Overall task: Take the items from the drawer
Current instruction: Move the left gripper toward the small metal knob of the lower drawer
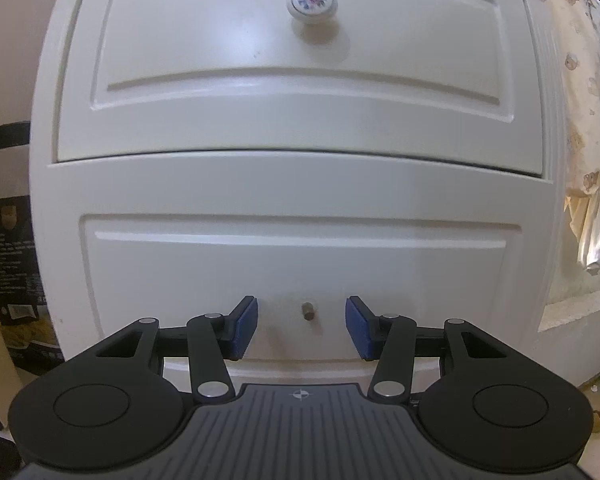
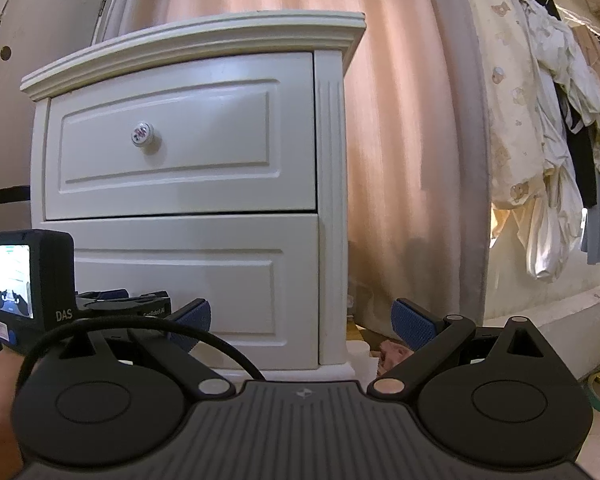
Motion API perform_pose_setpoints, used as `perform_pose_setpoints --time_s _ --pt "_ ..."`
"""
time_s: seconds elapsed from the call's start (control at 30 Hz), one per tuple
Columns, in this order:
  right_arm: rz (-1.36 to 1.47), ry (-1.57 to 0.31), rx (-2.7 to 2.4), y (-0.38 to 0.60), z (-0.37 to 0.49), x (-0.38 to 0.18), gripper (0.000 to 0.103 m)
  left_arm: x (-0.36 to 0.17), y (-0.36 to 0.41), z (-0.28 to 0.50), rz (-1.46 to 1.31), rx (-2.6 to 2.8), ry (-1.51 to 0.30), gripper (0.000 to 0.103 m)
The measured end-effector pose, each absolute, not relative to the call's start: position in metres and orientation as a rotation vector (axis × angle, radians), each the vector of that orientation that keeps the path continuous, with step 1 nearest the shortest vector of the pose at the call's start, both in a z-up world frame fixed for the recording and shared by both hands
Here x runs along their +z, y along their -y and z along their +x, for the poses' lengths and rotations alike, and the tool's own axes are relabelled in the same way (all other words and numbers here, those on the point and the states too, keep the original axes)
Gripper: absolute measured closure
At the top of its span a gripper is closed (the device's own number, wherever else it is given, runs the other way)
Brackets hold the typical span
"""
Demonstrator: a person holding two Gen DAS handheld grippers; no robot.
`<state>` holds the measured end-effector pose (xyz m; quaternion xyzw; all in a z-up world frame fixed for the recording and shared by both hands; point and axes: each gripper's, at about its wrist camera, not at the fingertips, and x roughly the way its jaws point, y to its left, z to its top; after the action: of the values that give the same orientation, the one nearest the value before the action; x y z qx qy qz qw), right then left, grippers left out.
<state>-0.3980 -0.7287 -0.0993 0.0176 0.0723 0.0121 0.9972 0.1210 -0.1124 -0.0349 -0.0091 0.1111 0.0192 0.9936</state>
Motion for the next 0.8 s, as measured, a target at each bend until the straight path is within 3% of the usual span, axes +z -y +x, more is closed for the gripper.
perform_pose_setpoints --time_s 0.27,0.5,0.8 --pt "0.032 -0.125 0.027 0.722 -0.410 -0.094 0.000 -0.039 0.122 0.121 -0.009 0.068 -0.221 0.054" --pt "0.030 -0.118 0.010 0.725 -0.411 -0.092 0.000 -0.051 0.136 0.133 -0.028 0.064 -0.245 0.076" --pt "0.030 -0.123 0.006 0.727 -0.408 -0.095 0.000 -0.061 0.160 0.121 0.040 0.059 -0.196 0.089"
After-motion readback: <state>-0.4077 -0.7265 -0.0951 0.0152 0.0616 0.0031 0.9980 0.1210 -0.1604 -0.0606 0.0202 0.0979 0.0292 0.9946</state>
